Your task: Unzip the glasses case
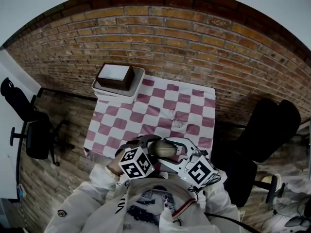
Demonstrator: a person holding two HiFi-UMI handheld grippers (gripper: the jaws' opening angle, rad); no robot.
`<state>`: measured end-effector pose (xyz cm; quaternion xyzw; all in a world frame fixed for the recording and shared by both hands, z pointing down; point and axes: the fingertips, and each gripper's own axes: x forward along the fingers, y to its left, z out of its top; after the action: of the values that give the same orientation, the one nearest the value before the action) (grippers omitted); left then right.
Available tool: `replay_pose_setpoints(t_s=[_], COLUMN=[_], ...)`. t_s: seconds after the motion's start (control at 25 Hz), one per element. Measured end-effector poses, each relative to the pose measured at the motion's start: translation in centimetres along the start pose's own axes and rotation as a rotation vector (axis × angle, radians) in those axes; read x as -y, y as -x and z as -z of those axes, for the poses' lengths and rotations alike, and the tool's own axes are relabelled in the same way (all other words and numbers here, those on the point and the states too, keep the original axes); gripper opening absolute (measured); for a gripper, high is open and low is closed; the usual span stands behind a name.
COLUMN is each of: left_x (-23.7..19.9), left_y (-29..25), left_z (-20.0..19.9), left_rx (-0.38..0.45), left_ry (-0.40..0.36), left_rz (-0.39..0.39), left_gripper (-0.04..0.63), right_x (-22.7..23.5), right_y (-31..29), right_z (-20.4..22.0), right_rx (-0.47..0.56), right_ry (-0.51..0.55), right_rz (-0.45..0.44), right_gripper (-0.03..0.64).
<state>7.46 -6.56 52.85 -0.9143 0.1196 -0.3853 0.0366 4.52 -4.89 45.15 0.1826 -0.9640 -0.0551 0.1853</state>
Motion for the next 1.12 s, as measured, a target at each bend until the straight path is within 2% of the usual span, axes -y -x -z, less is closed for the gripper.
replay_pose_setpoints(t_s=[0.08, 0.24, 0.64, 0.8, 1.0, 1.12], left_x=[0.1, 0.1, 0.4, 0.6, 0.5, 1.0], left_y=[0.1, 0.6, 1.4, 1.8, 1.9, 2.6], left_z=[-0.1, -0.5, -0.7, -1.0, -1.2, -1.9], left_rx=[0.013, 0.055, 0.132, 0.189, 0.238, 0.308], left_ry=[-0.008, -0.007, 0.022, 0.071, 0.118, 0.185], left_rz=[0.000, 0.009, 0.055, 0.102, 0.117, 0.175], left_gripper=[0.284, 0.284, 0.287, 0.323, 0.339, 0.359], right_x=[-0.1, 0.1, 0.5, 1.0, 1.6, 1.8], right_y=[0.1, 0.4, 1.1, 1.6, 2.1, 2.3], right_z=[-0.1, -0.2, -0.9, -1.4, -2.4, -2.3], right_rx=[-0.007, 0.041, 0.125, 0.192, 0.306, 0.332], right_ry=[-0.017, 0.012, -0.053, -0.102, -0.178, -0.224], right_rz=[-0.004, -0.015, -0.046, -0.045, -0.043, -0.049], right_gripper=[0.284, 0.282, 0.281, 0.279, 0.279, 0.278])
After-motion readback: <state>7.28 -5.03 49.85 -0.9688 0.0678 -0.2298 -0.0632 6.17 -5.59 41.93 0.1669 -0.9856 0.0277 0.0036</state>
